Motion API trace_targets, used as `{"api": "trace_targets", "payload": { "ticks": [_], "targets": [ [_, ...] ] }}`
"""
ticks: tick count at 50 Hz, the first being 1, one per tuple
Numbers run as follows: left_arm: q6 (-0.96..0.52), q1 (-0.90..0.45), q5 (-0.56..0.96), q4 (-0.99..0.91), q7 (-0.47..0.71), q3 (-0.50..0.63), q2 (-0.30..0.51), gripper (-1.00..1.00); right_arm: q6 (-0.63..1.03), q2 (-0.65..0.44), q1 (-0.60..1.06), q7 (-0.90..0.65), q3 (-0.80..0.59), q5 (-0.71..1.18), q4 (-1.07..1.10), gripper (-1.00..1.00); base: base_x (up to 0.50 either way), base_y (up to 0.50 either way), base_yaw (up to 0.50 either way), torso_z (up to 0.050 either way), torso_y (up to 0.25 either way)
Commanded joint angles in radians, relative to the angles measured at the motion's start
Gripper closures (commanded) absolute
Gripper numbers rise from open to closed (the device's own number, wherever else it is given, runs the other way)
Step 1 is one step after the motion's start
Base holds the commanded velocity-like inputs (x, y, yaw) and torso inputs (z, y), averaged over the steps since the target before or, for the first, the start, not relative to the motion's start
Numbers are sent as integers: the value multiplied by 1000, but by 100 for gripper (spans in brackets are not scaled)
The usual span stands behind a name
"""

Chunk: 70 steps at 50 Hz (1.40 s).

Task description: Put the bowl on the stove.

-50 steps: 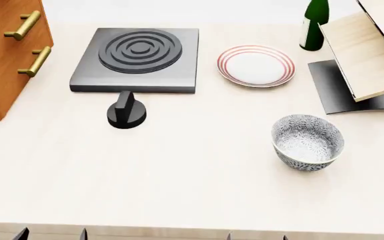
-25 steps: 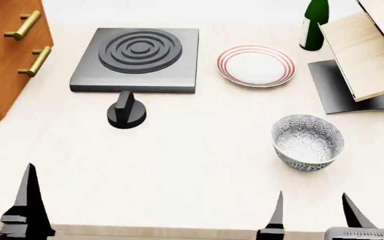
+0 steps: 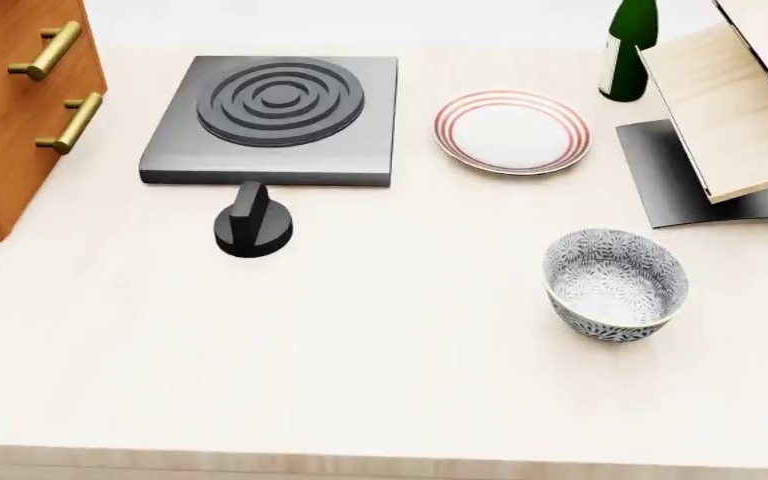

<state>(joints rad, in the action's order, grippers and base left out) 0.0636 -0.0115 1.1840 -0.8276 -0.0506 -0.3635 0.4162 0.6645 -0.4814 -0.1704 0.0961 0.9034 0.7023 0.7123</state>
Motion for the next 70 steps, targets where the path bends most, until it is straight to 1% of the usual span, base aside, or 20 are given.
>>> {"api": "trace_targets", "payload": {
  "ticks": [1, 10, 13, 14, 23, 28, 46, 60, 67, 70],
  "targets": [
    [46, 28, 168, -81, -38, -78, 44, -100, 24, -2, -81, 73, 202, 111, 43, -100, 0, 0, 0, 0, 0],
    [48, 31, 167, -91, -49, -72, 44, -100, 9, -11, -79, 83, 173, 95, 66, -100, 0, 45, 0, 0, 0],
    [50, 31, 170, -90, -51, -74, 46, -100, -3, -10, -82, 95, 149, 78, 69, -100, 0, 500, 0, 0, 0],
    [51, 31, 173, -91, -51, -75, 47, -100, -17, -11, -90, 100, 127, 44, 73, -100, 0, 500, 0, 0, 0],
    [49, 31, 165, -90, -58, -64, 42, -100, -18, -11, -84, 98, 108, 41, 67, -100, 0, 500, 0, 0, 0],
    [48, 32, 159, -89, -60, -59, 39, -100, -35, -3, -83, 103, 69, 11, 57, -100, 0, 500, 0, 0, 0],
    [50, 35, 155, -86, -70, -50, 36, -100, -30, -7, -80, 100, 41, 11, 54, -100, 0, 497, 0, 0, 0],
    [54, 41, 153, -88, -78, -48, 37, -100, -27, -15, -83, 85, 15, -21, 44, -100, 0, 9, 0, 0, 0],
    [56, 44, 153, -88, -82, -46, 37, -100, -35, -2, -87, 109, 49, 30, 49, -100, 16, 0, 0, 0, 0],
    [56, 46, 155, -90, -84, -46, 40, -100, -37, -2, -94, 122, 53, 43, 56, -100, 471, 0, 0, 0, 0]
  ]
}}
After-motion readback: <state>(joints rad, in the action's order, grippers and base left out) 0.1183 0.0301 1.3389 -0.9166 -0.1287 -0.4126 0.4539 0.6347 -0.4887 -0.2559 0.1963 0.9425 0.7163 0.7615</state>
